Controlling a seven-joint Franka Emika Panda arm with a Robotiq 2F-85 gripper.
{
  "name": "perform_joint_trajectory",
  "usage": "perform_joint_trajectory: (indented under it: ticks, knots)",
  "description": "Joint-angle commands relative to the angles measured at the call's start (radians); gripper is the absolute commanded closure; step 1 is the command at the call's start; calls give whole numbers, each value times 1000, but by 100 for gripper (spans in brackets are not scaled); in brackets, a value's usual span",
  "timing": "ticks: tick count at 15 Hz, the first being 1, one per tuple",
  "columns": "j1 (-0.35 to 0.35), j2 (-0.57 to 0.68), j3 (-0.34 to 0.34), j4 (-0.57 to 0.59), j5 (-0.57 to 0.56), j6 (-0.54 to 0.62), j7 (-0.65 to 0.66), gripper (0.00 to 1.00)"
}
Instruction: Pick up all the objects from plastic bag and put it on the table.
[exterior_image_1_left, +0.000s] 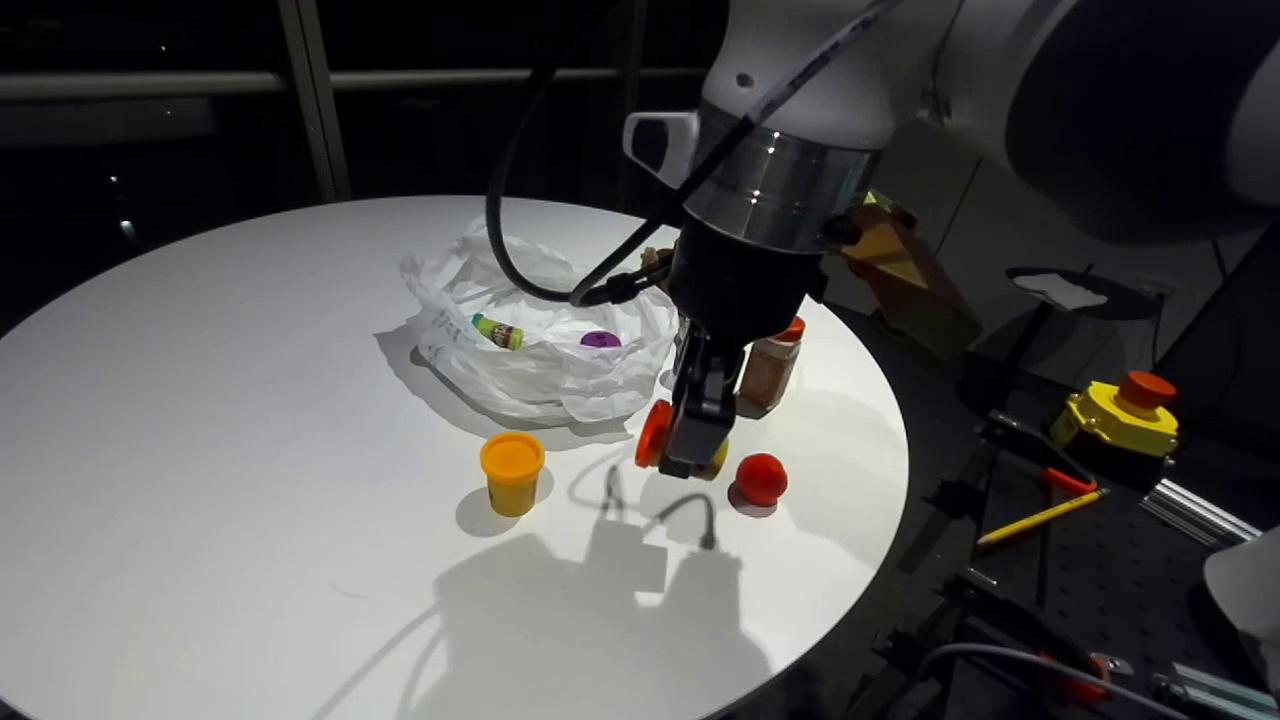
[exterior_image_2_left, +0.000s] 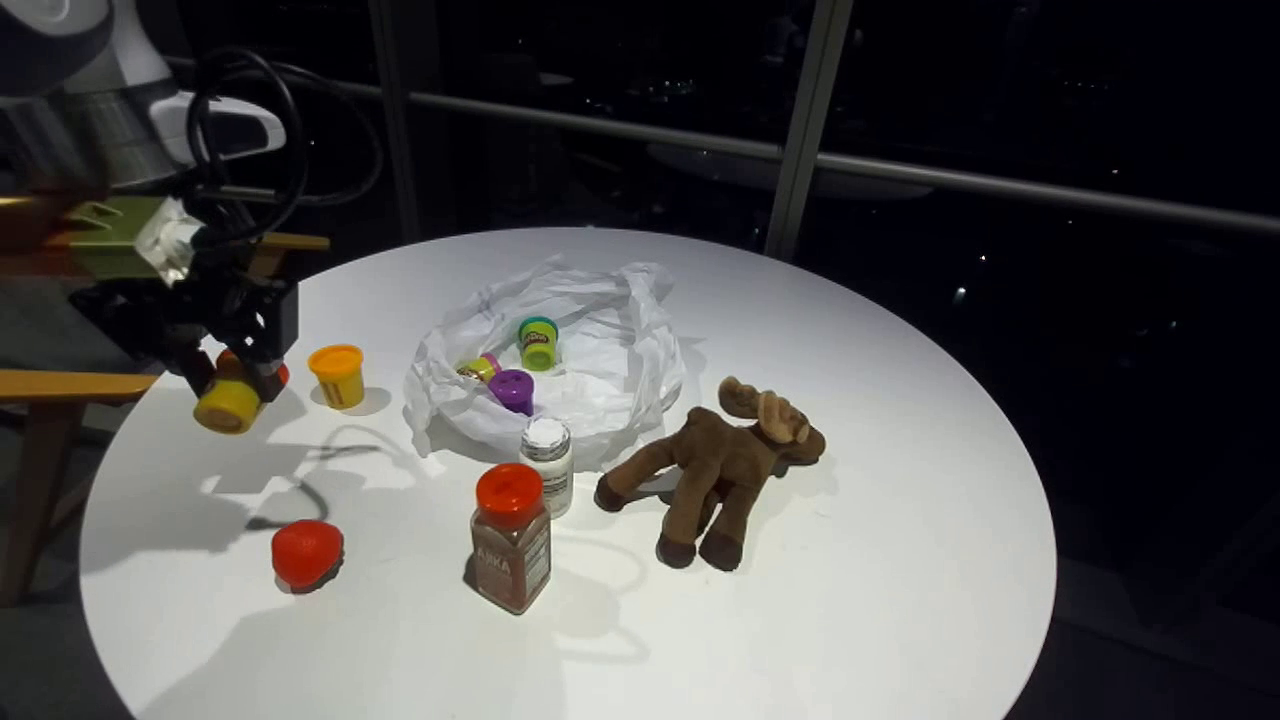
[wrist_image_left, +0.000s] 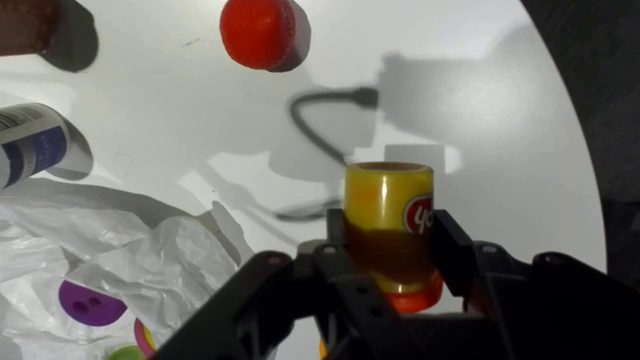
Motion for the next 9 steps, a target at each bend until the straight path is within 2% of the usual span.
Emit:
perform_joint_trajectory:
  ticks: [1,4,9]
  knots:
    - [38,73,-73,68,-139,38,165,80]
    - [53,147,-95,112,-170,21,206,80]
    - [72,262,-103,196,-152,9,225,80]
